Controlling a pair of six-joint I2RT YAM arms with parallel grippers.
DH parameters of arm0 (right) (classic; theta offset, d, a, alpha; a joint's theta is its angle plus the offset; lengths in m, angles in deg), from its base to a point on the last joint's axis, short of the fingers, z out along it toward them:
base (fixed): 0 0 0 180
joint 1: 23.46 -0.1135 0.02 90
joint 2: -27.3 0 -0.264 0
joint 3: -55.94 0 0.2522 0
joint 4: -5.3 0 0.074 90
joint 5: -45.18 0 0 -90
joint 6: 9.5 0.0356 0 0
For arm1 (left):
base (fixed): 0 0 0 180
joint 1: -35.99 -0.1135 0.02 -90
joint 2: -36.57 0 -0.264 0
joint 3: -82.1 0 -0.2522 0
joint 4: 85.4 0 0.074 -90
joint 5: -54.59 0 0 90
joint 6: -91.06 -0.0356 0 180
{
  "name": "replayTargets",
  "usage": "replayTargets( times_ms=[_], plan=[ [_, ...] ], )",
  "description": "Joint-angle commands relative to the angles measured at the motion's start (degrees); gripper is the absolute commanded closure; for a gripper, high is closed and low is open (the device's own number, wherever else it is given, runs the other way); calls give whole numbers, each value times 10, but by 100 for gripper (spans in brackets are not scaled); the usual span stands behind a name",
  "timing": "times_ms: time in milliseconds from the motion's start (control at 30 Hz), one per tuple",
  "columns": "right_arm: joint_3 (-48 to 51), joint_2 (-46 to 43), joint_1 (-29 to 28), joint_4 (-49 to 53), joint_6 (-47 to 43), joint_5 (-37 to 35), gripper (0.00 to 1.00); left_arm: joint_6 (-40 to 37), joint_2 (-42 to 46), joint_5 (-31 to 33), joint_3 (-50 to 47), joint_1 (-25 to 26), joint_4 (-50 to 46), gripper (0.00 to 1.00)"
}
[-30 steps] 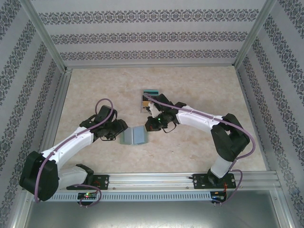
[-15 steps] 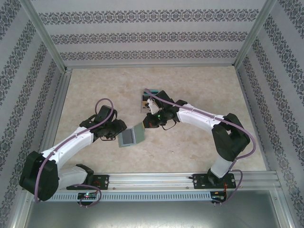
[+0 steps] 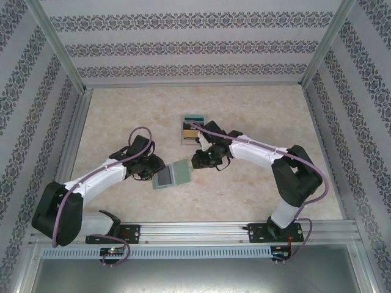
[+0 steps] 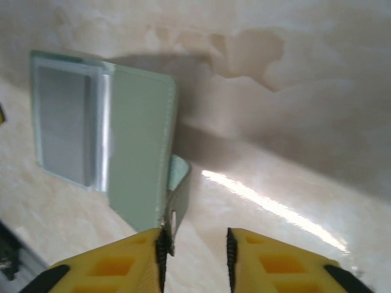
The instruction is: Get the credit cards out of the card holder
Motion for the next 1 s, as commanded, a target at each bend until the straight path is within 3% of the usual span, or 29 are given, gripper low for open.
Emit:
replayTargets(
  times_ms=[0, 133, 233, 367, 533, 633, 800, 967],
  plan=[
    [-24, -26, -16, 40, -15, -100, 64, -21, -4, 9, 18, 6, -7, 72],
    [-71, -38, -45, 91, -27, -217, 58, -21, -3, 27, 16, 6, -24, 73],
    [-100, -41, -63, 105, -36, -251, 58, -21, 0, 34, 11, 5, -30, 73],
    [-138, -16, -81, 99, -36, -183, 64, -21, 3, 39, 4, 2, -33, 74],
    [-158, 42, -95, 63, -26, -61, 82, -21, -5, 30, -9, -1, -16, 76],
    [-161, 83, -94, 50, -19, -12, 94, -21, -14, 25, -17, -2, -7, 83],
    [-156, 125, -82, 10, 0, 61, 95, -26, -32, 24, -31, -5, 1, 87],
    [-171, 164, -77, 25, 3, 54, 99, -30, -48, 27, -34, -4, -4, 88]
  ],
)
